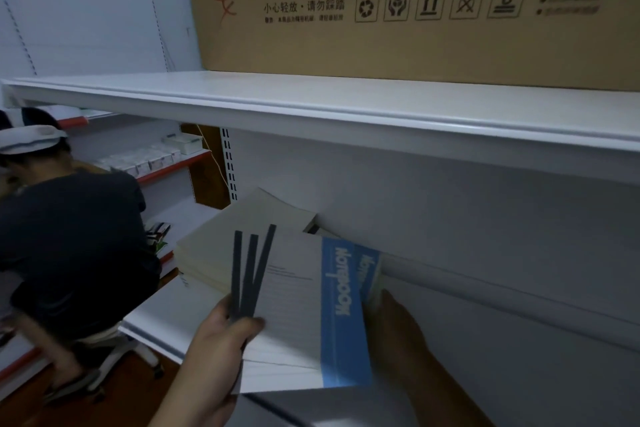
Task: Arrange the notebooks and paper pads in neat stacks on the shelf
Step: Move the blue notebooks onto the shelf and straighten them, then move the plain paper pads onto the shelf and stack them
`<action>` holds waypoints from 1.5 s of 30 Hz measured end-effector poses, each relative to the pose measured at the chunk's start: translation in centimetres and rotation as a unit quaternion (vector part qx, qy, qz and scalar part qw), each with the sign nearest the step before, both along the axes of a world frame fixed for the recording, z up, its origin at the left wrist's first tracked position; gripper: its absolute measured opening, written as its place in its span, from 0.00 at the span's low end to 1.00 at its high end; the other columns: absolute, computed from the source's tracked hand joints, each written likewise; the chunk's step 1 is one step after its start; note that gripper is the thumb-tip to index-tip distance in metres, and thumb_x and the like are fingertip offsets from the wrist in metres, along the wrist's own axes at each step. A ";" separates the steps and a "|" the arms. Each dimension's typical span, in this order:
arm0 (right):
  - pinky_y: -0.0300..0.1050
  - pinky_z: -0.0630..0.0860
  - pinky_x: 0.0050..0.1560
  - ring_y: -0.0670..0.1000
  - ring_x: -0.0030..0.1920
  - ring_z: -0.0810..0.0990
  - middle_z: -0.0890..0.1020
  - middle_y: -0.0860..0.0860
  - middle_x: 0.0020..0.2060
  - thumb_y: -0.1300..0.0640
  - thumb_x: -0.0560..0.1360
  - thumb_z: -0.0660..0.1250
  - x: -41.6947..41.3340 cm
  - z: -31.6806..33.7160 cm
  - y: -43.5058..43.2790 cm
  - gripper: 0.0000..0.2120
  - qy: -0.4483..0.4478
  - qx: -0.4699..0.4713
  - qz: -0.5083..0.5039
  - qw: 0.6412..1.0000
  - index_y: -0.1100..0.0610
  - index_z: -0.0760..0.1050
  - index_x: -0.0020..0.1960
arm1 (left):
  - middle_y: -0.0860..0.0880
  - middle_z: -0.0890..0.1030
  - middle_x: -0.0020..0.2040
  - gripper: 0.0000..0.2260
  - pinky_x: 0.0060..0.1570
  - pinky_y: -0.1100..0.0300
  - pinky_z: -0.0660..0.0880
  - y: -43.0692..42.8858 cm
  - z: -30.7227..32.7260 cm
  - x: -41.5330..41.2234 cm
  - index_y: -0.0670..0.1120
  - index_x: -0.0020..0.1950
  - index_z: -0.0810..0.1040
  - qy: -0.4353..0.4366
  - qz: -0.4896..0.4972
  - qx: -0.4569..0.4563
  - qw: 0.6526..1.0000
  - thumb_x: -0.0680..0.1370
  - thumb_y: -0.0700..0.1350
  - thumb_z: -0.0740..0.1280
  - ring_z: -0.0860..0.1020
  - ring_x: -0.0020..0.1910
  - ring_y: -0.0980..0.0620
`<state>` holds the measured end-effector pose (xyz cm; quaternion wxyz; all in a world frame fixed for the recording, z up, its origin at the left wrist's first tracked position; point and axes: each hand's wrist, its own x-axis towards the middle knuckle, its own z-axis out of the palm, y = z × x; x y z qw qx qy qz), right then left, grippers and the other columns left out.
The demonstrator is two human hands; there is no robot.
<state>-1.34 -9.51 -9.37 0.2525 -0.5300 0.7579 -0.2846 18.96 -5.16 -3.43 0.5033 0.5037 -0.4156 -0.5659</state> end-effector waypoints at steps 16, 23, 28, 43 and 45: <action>0.42 0.71 0.35 0.53 0.35 0.78 0.81 0.54 0.34 0.62 0.76 0.64 -18.4 2.7 17.3 0.11 -0.273 -0.082 -0.215 0.934 0.57 0.78 0.36 | 0.44 0.83 0.48 0.19 0.47 0.52 0.77 3.1 -3.3 -16.6 0.46 0.60 0.76 -0.027 -0.180 0.023 0.983 0.70 0.40 0.72 0.81 0.47 0.44; 0.42 0.76 0.43 0.51 0.41 0.81 0.84 0.51 0.41 0.61 0.67 0.67 -28.4 1.8 28.2 0.11 -0.218 -0.097 -0.259 0.936 0.53 0.79 0.49 | 0.46 0.80 0.43 0.18 0.25 0.68 0.75 13.0 -4.8 -34.9 0.44 0.60 0.72 0.017 -0.375 0.089 0.923 0.75 0.27 0.62 0.78 0.40 0.49; 0.39 0.76 0.37 0.46 0.37 0.81 0.83 0.54 0.42 0.70 0.72 0.67 -39.8 3.6 37.9 0.11 -0.149 -0.162 -0.373 0.901 0.56 0.77 0.48 | 0.41 0.85 0.43 0.15 0.35 0.57 0.80 19.5 -3.5 -45.2 0.41 0.54 0.81 0.062 -0.514 0.136 0.845 0.74 0.29 0.61 0.83 0.36 0.47; 0.55 0.74 0.59 0.59 0.56 0.78 0.77 0.58 0.59 0.30 0.68 0.53 -47.3 -0.2 32.6 0.28 0.150 0.038 -0.299 0.942 0.43 0.73 0.60 | 0.58 0.64 0.73 0.22 0.63 0.76 0.53 15.9 -4.3 -37.8 0.58 0.73 0.61 -0.466 -0.375 -0.322 0.733 0.80 0.50 0.59 0.65 0.70 0.57; 0.40 0.77 0.48 0.47 0.45 0.81 0.82 0.49 0.48 0.43 0.70 0.67 -40.0 -0.4 28.2 0.05 0.115 -0.046 -0.190 0.974 0.40 0.76 0.46 | 0.59 0.65 0.72 0.21 0.62 0.77 0.54 14.4 -4.5 -34.0 0.58 0.72 0.62 -0.460 -0.327 -0.301 0.769 0.79 0.50 0.59 0.68 0.67 0.56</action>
